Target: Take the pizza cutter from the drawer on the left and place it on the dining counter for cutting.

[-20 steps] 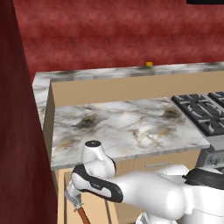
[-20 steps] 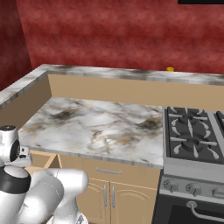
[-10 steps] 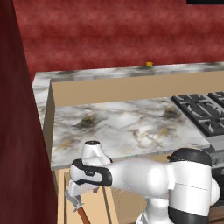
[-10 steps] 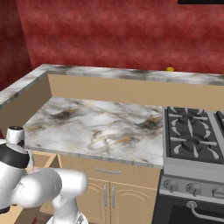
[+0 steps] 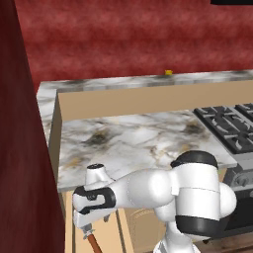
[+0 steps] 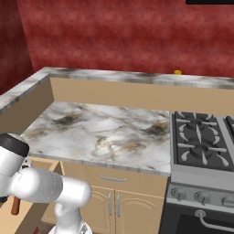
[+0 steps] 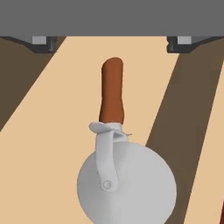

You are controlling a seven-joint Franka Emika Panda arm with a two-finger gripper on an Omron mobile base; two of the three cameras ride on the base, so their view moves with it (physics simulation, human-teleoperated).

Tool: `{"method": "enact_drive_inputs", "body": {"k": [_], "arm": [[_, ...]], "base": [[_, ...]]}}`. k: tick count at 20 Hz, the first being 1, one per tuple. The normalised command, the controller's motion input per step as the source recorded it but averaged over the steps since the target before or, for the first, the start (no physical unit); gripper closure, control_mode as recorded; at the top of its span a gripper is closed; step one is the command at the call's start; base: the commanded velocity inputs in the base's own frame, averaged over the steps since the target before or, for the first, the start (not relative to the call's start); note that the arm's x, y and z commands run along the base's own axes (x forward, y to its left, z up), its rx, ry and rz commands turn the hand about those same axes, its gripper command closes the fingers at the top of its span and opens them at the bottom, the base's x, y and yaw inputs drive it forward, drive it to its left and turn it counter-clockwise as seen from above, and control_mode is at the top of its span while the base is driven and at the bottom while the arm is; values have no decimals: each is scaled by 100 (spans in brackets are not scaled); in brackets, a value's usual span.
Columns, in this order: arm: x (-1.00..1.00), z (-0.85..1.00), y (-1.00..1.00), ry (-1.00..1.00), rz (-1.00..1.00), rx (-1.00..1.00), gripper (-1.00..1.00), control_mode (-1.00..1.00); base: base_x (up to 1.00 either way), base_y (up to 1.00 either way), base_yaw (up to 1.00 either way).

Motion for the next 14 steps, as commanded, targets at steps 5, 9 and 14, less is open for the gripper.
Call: {"method": "enact_drive_inputs", "body": {"k": [5, 9, 14], "arm": [[1, -10, 0, 0, 0, -4, -100, -100], [4, -1, 0, 7, 0, 0, -100, -100], [2, 0, 0, 8, 0, 0, -100, -100]], "base": [[0, 0, 0], [0, 0, 0], [0, 0, 0]]}}
